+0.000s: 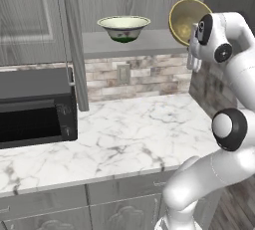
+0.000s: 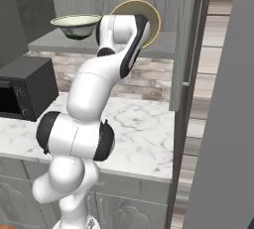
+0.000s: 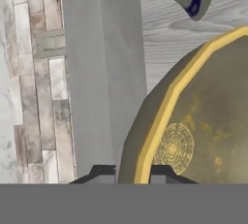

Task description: Open the cabinet. Pick the bowls from the counter and place them in the cabinet. Then close the cabinet.

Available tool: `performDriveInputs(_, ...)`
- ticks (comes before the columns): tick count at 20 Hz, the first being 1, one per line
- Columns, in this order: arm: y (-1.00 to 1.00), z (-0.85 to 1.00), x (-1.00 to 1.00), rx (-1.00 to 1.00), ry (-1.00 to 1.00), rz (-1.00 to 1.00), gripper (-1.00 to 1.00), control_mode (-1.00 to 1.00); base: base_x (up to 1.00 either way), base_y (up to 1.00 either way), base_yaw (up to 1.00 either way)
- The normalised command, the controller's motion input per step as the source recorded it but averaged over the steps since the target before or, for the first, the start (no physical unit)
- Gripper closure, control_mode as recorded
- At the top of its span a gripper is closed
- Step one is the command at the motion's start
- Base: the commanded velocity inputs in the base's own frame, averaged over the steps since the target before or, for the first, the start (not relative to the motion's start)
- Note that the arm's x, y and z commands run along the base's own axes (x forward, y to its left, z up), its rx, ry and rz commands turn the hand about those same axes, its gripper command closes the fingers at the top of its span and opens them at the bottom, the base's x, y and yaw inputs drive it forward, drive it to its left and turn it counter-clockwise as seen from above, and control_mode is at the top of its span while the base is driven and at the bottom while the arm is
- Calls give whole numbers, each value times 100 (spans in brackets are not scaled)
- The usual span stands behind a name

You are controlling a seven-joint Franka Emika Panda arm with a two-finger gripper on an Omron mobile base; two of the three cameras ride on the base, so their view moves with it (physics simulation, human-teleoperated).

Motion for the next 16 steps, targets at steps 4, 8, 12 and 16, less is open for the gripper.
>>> performDriveInputs(4, -33, 81, 11, 0, 47, 0, 100, -100, 0, 0, 0)
performDriveInputs(8, -33, 96, 26, 0, 44, 0, 100, -100, 0, 0, 0)
performDriveInputs(12, -40, 95, 52, 0, 44, 0, 100, -100, 0, 0, 0)
performDriveInputs(16, -30, 89, 43, 0, 36, 1, -100, -100, 0, 0, 0)
